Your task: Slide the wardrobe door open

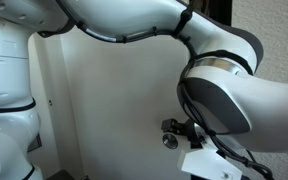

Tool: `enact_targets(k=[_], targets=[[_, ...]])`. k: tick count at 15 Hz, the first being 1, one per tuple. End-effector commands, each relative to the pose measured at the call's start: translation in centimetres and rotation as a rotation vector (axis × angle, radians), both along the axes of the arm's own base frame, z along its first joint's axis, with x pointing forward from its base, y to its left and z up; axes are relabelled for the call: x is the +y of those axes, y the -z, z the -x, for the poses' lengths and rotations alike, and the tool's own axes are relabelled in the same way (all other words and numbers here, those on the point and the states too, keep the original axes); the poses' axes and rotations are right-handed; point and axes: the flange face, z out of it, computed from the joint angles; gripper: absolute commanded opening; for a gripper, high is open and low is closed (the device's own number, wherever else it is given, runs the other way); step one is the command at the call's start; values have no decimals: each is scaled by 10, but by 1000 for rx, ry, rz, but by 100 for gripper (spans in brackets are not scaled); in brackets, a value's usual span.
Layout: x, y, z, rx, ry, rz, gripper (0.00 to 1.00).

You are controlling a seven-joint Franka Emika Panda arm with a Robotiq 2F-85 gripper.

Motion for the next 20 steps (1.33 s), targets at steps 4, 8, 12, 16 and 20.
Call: enact_targets(k=[4,8,12,16,20], targets=[[42,-7,6,-61,-70,-32,100],[66,-6,12,-75,-130,-36,100],[97,-6,20,-71,-211,-52,100],[115,-8,36,-72,-264,-65,100],[118,-13,50,-75,-252,-71,100]])
